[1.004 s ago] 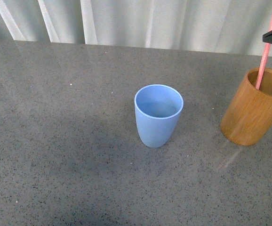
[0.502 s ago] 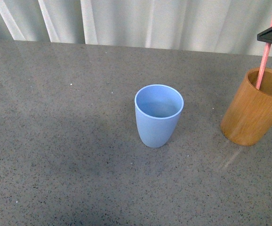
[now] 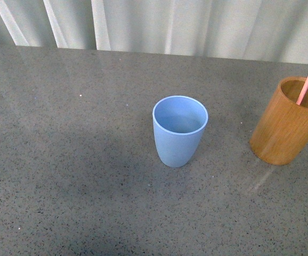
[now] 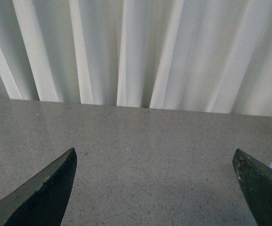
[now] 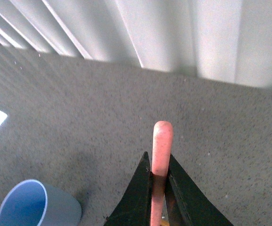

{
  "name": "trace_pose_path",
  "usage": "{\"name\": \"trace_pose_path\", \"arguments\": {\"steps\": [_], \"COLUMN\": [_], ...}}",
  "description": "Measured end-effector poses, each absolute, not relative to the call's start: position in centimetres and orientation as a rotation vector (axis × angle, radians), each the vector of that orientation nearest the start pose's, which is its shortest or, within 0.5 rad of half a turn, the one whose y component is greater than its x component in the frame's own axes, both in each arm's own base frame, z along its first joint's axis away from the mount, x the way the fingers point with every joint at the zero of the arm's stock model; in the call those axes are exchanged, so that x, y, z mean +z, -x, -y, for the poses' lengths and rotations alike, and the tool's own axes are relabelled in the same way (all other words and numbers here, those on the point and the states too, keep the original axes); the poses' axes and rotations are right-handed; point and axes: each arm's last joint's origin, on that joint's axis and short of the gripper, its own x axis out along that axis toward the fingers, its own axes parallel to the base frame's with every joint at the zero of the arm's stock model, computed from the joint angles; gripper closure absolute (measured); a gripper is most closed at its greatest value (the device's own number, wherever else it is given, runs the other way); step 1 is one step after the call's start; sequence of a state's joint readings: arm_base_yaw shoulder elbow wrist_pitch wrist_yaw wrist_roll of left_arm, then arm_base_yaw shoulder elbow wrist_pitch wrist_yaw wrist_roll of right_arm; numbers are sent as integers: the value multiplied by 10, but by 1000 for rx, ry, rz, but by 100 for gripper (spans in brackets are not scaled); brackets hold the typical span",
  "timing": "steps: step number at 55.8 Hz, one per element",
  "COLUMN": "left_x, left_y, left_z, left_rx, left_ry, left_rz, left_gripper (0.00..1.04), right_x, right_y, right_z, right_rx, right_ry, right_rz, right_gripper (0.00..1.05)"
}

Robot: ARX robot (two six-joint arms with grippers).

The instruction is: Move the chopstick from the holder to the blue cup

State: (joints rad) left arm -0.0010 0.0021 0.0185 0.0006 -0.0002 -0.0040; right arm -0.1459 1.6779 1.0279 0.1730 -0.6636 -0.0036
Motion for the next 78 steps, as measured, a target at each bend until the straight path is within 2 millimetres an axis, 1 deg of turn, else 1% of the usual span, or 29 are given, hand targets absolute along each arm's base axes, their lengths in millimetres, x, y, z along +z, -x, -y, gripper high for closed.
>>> {"name": "trace_pose_path", "arguments": {"steps": [2,3,6,8,11,12,14,16,18,20,21,29,34,37,45,53,56,63,64,70,71,76,78], "left_x": [170,170,170,170,170,170,170,170,170,170,170,170,170,170,170,170,170,170,170,170,170,170,170], "left_y": [-97,-97,-97,-97,-97,-97,-97,-97,-97,-97,-97,-97,-97,-97,-97,-97,-97,-97,-97,-97,-97,-97,-97], "left_z": [0,0,0,0,0,0,0,0,0,0,0,0,0,0,0,0,0,0,0,0,0,0,0], "left_rx": [-1,-1,-1,-1,-1,-1,-1,-1,-1,-1,-1,-1,-1,-1,-1,-1,-1,-1,-1,-1,-1,-1,-1], "left_ry": [4,4,4,4,4,4,4,4,4,4,4,4,4,4,4,4,4,4,4,4,4,4,4], "left_rz": [17,17,17,17,17,17,17,17,17,17,17,17,17,17,17,17,17,17,17,17,17,17,17], "left_gripper": [7,7,7,7,7,7,7,7,7,7,7,7,7,7,7,7,7,7,7,7,7,7,7], "right_x": [241,246,283,301,316,318,322,323,321,315,313,278,261,255,250,243,239,221,220,209,208,205,202], "right_y": [-358,-357,-354,-349,-342,-341,-339,-338,-337,-338,-338,-349,-354,-356,-362,-360,-360,-359,-359,-355,-354,-350,-347], "right_z": [38,39,43,42,34,32,21,11,0,-16,-20,-79,-103,-111,-131,-141,-145,-153,-153,-156,-156,-157,-157], "right_rx": [495,488,445,430,434,437,449,465,486,511,517,595,613,619,639,635,634,616,615,620,621,609,482], "right_ry": [-190,-192,-212,-226,-235,-237,-233,-233,-230,-225,-224,-214,-221,-224,-241,-226,-213,-177,-173,-163,-163,-147,-95], "right_rz": [-398,-388,-317,-271,-232,-228,-213,-209,-210,-220,-225,-299,-334,-348,-368,-390,-408,-449,-452,-476,-477,-464,-345], "right_gripper": [102,102,102,102,102,102,102,102,102,102,102,102,102,102,102,102,102,101,100,80,78,63,67]}}
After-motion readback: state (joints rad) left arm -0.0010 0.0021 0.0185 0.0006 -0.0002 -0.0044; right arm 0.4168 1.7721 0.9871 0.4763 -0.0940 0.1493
